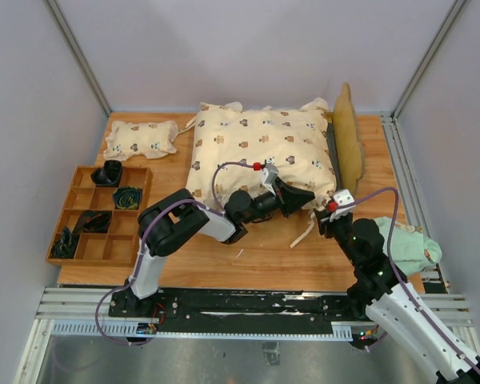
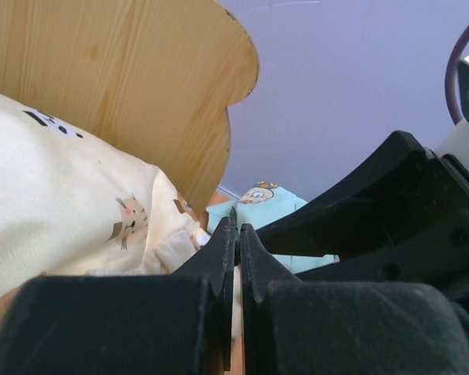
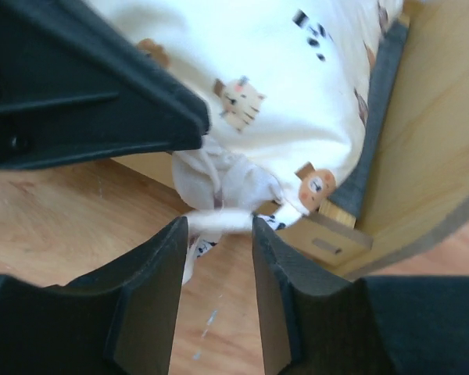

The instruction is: Set up the pet bed

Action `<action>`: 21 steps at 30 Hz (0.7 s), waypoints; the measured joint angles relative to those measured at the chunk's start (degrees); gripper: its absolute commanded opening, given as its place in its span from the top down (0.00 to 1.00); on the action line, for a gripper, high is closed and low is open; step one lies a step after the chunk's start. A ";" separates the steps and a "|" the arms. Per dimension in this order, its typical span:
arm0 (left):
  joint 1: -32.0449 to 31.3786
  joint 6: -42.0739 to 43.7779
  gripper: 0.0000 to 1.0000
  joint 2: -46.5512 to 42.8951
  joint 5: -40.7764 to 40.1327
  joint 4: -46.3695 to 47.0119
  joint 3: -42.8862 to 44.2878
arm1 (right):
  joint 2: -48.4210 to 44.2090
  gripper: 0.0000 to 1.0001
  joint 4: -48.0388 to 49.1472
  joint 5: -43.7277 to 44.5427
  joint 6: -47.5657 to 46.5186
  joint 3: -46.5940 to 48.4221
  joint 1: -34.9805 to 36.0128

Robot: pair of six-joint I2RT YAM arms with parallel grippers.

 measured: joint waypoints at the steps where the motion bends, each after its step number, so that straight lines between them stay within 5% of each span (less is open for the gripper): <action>1: -0.13 0.24 1.00 0.00 -0.17 -0.28 0.22 | -0.17 0.53 -3.30 1.73 5.11 1.62 0.00; 9: -0.92 1.86 1.00 0.00 -1.68 -3.74 1.40 | -3.56 0.45 -21.29 6.75 29.92 6.34 -0.02; 21: -1.70 4.17 1.00 0.00 -3.80 -7.87 3.17 | -13.79 0.46 -15.43 7.96 40.41 -8.68 0.00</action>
